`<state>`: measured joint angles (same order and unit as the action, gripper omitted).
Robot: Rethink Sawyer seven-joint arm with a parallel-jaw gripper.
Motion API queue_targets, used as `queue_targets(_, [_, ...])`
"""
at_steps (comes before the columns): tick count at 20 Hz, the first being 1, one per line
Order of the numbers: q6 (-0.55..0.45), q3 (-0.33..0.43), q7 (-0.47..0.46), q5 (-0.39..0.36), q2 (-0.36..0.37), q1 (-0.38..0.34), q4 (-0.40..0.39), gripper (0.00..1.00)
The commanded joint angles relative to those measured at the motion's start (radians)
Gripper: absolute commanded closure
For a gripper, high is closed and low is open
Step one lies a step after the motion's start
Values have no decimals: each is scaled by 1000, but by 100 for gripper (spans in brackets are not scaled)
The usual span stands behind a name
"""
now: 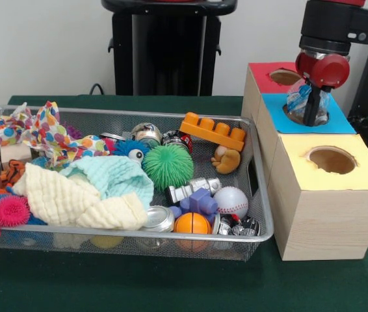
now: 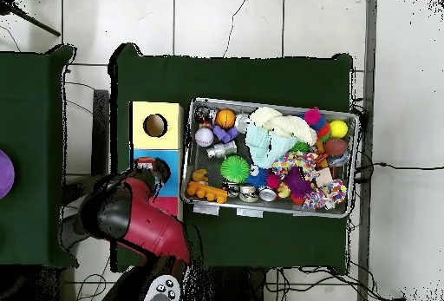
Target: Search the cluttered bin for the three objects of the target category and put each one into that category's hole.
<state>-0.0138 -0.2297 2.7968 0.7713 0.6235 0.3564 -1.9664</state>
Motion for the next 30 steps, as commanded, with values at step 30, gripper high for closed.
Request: queue_targets(30, [169, 157, 171, -97, -108, -61, -153, 100])
